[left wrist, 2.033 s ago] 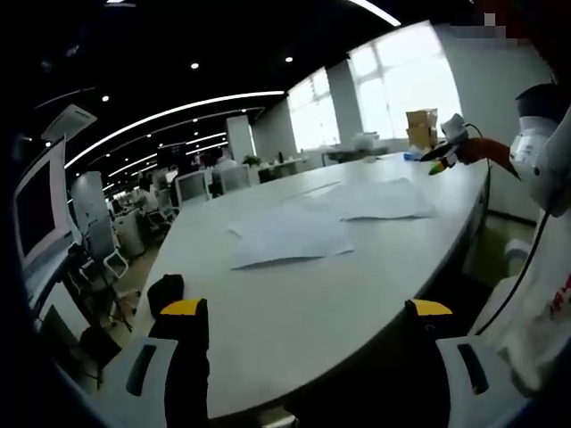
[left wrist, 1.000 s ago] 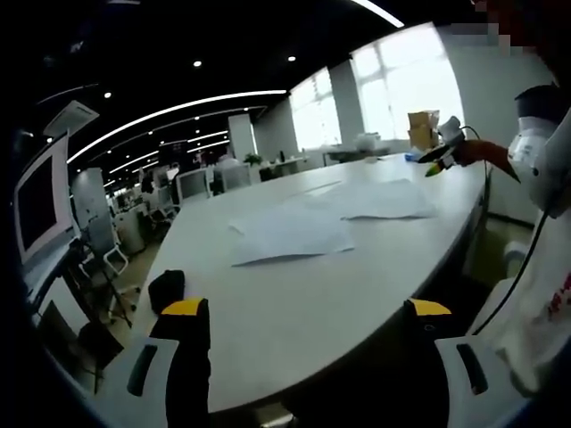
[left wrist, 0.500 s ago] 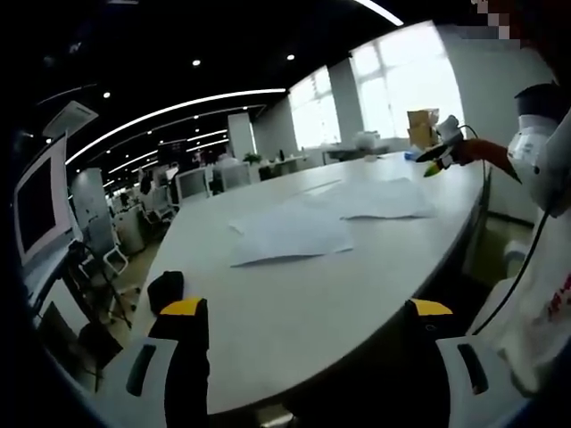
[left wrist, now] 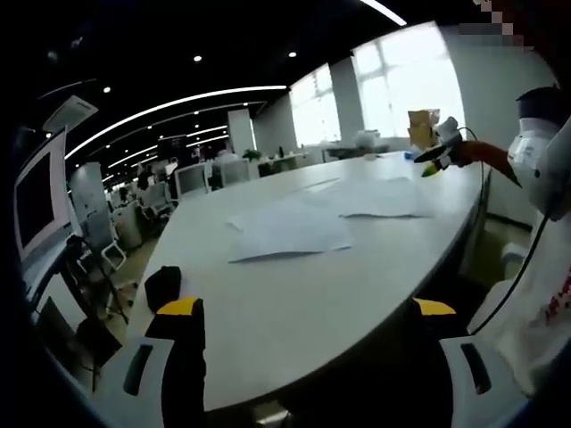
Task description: Organize the stack of printing papers by aligning and flattening the scattered papers on the table
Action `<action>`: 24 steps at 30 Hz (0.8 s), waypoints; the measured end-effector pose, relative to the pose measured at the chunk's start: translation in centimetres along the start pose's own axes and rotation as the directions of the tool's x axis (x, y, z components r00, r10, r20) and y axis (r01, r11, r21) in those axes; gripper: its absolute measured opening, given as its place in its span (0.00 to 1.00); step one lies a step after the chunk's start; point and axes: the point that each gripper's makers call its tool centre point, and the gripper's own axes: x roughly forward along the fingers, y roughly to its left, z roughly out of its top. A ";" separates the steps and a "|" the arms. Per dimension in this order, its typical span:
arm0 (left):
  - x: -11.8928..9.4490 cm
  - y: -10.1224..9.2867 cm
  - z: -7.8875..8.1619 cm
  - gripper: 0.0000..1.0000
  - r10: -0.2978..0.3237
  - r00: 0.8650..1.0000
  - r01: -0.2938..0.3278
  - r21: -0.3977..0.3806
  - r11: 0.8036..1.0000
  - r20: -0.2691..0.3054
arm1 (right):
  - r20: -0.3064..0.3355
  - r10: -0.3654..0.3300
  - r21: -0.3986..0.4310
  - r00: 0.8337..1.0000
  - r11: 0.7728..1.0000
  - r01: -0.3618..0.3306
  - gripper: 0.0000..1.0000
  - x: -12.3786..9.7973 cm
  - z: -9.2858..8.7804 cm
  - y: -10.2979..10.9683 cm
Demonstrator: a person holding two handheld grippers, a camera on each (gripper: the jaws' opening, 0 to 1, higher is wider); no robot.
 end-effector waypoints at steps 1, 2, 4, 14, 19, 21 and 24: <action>0.0 0.0 0.0 0.97 0.000 1.000 0.000 0.000 1.000 0.001 | 0.008 -0.005 0.002 1.000 1.000 0.005 0.90 0.0 0.1 -0.1; 0.0 0.0 0.0 0.97 -0.001 1.000 0.001 -0.001 1.000 0.000 | 0.009 -0.009 0.006 1.000 1.000 0.009 0.90 0.0 0.2 -0.3; 0.0 0.0 0.0 0.97 -0.002 1.000 0.002 -0.002 1.000 -0.002 | 0.020 -0.005 0.016 1.000 1.000 0.004 0.90 0.1 0.3 -0.3; 0.0 -0.1 0.1 0.97 0.000 1.000 0.000 0.004 1.000 -0.002 | 0.013 -0.015 -0.006 1.000 1.000 0.015 0.90 0.4 0.4 -0.6; -0.1 0.0 0.0 0.97 0.006 1.000 -0.006 0.010 1.000 -0.005 | 0.002 -0.017 -0.008 1.000 1.000 0.017 0.90 0.7 0.2 -0.7; -0.2 0.1 0.0 0.97 0.009 1.000 -0.009 0.011 1.000 -0.005 | 0.001 -0.017 -0.006 1.000 1.000 0.017 0.90 0.9 0.1 -0.7; -0.3 0.2 0.1 0.97 0.013 1.000 -0.013 0.011 1.000 -0.004 | -0.002 -0.015 -0.006 1.000 1.000 0.015 0.90 1.1 0.1 -0.7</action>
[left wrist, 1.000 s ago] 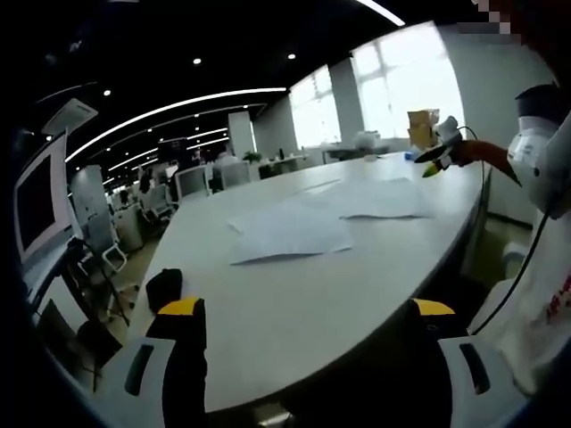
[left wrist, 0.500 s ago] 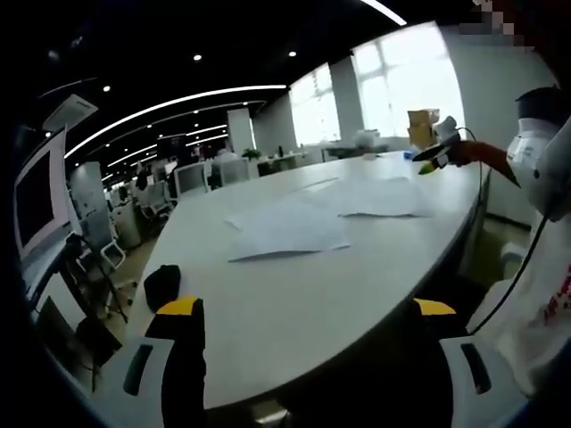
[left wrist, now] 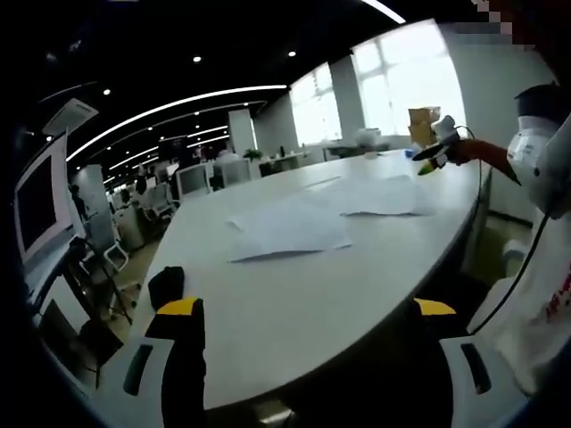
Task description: Organize the stack of printing papers by aligning and flattening the scattered papers on the table
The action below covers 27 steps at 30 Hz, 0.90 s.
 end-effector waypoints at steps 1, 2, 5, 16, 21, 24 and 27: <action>0.0 0.0 0.0 0.97 0.001 1.000 -0.001 0.000 1.000 -0.001 | -0.001 0.000 0.000 1.000 1.000 0.000 0.90 0.0 0.0 0.0; -0.1 0.0 0.0 0.97 0.001 1.000 -0.001 0.001 1.000 -0.002 | -0.002 0.002 -0.001 1.000 1.000 -0.002 0.90 0.1 0.0 0.0; -0.2 0.1 0.0 0.97 0.004 1.000 -0.004 -0.002 1.000 0.000 | 0.001 0.002 -0.001 1.000 1.000 -0.002 0.90 0.2 0.1 0.0; -0.3 0.0 0.0 0.97 0.009 1.000 -0.009 -0.001 1.000 0.002 | -0.001 0.018 0.011 1.000 1.000 -0.018 0.90 1.0 -0.2 0.4; -0.5 -0.2 0.0 0.97 0.003 1.000 -0.003 0.001 1.000 0.009 | -0.006 0.026 0.017 1.000 1.000 -0.026 0.90 1.3 -0.4 0.9; -0.9 0.1 0.2 0.97 0.011 1.000 -0.011 -0.001 1.000 0.015 | -0.003 0.027 0.019 1.000 0.999 -0.027 0.90 1.4 -0.2 1.0; -1.0 0.1 0.3 0.97 0.010 1.000 -0.010 0.004 1.000 0.019 | -0.001 0.021 0.019 1.000 1.000 -0.021 0.90 1.3 -0.1 0.9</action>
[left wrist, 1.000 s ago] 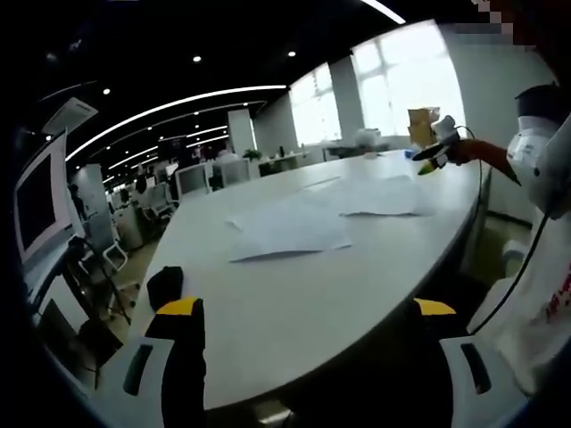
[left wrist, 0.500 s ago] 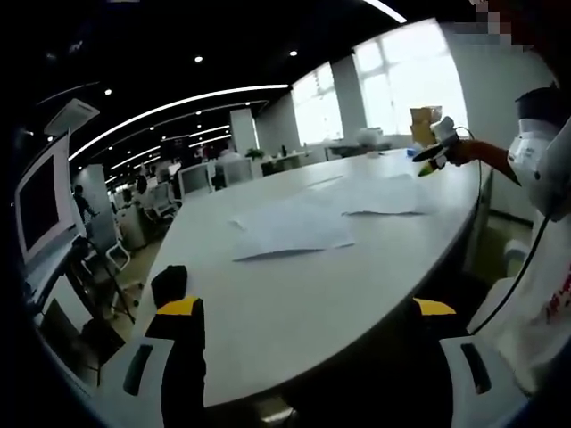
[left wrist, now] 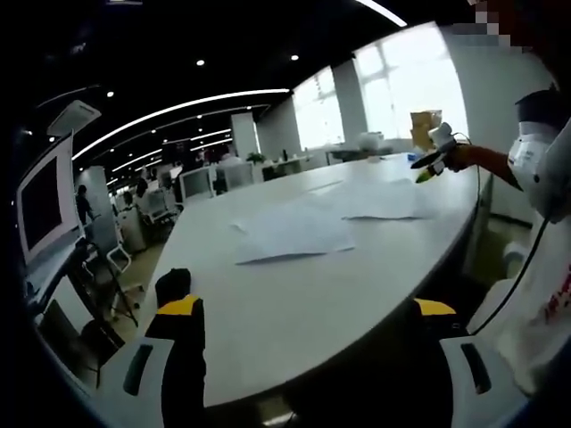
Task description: Organize the stack of printing papers by aligning and flattening the scattered papers on the table
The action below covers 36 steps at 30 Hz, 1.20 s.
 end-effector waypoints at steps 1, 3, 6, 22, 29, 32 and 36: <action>0.0 0.0 0.0 0.97 -0.001 1.000 0.001 0.001 1.000 0.001 | -0.001 -0.001 0.000 1.000 1.000 0.001 0.90 0.0 0.0 0.0; -0.1 0.1 0.0 0.97 -0.003 1.000 0.003 0.002 1.000 0.002 | 0.003 -0.005 0.001 1.000 1.000 0.005 0.90 -0.2 0.1 -0.1; -0.2 0.2 0.0 0.97 -0.005 1.000 0.005 0.003 1.000 0.004 | 0.001 -0.008 0.002 1.000 1.000 0.008 0.90 -0.3 0.1 -0.1; -0.3 0.5 0.4 0.97 0.002 1.000 -0.002 -0.003 1.000 0.030 | 0.004 0.007 0.009 1.000 1.000 -0.007 0.90 0.7 0.7 0.3; -0.5 0.9 0.3 0.97 0.010 1.000 -0.010 0.000 1.000 0.027 | -0.001 0.009 0.013 1.000 1.000 -0.009 0.89 1.5 0.4 0.4; -0.5 0.8 0.1 0.97 0.006 1.000 -0.006 0.006 1.000 0.016 | -0.011 0.011 0.013 1.000 1.000 -0.011 0.89 1.6 -0.1 0.4; -0.5 1.0 -0.1 0.97 0.011 1.000 -0.011 0.001 1.000 0.012 | -0.009 0.011 0.027 1.000 1.000 -0.011 0.89 1.7 -0.2 0.2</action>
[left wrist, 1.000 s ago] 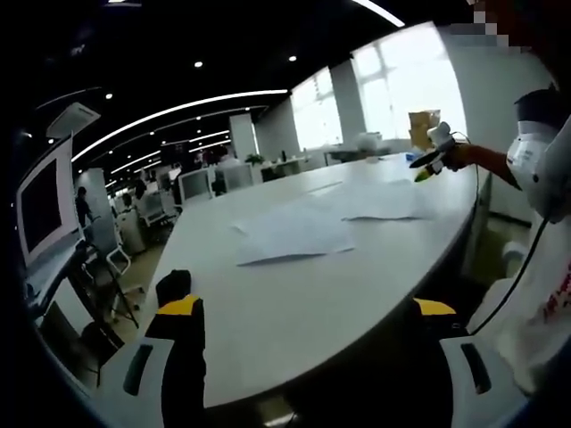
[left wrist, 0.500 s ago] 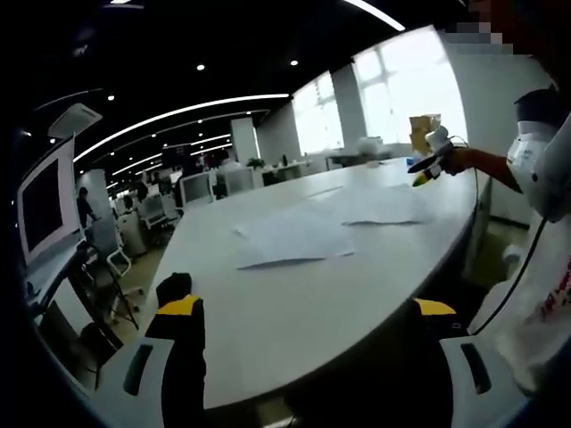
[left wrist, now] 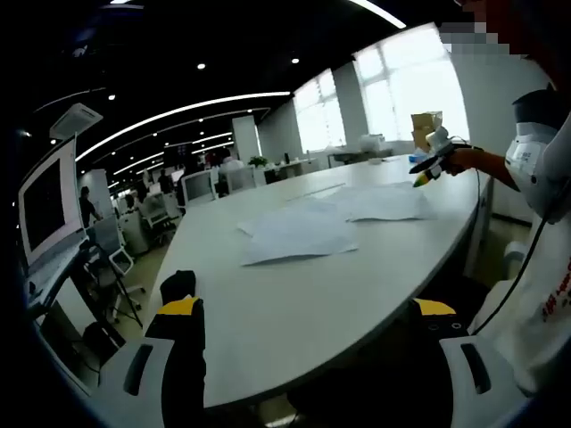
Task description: Organize the stack of printing papers by aligning and flattening the scattered papers on the table
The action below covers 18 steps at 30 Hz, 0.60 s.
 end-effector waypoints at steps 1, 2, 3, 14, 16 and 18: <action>0.1 0.0 0.0 0.97 0.001 1.000 -0.001 0.001 1.000 -0.002 | -0.001 -0.001 0.001 1.000 1.000 0.001 0.89 0.0 0.0 -0.1; 0.1 0.1 0.0 0.97 0.001 1.000 -0.001 0.001 1.000 -0.004 | -0.002 -0.001 0.000 1.000 1.000 0.001 0.89 0.1 0.0 -0.1; 0.2 0.0 -0.1 0.97 0.001 1.000 -0.001 0.002 1.000 -0.006 | -0.001 0.001 0.000 1.000 1.000 -0.001 0.89 0.1 0.0 0.0; -0.2 0.1 0.2 0.97 0.004 1.000 -0.004 0.007 1.000 0.003 | -0.007 0.009 0.001 1.000 1.000 -0.009 0.89 0.5 0.0 0.4; -0.2 0.1 0.2 0.97 0.002 1.000 -0.002 0.009 1.000 0.005 | -0.006 0.010 -0.002 1.000 1.000 -0.010 0.89 0.5 0.1 0.5; -0.2 0.0 0.3 0.97 0.001 1.000 -0.001 0.008 1.000 0.006 | -0.007 0.009 -0.002 1.000 1.000 -0.009 0.89 0.4 0.2 0.5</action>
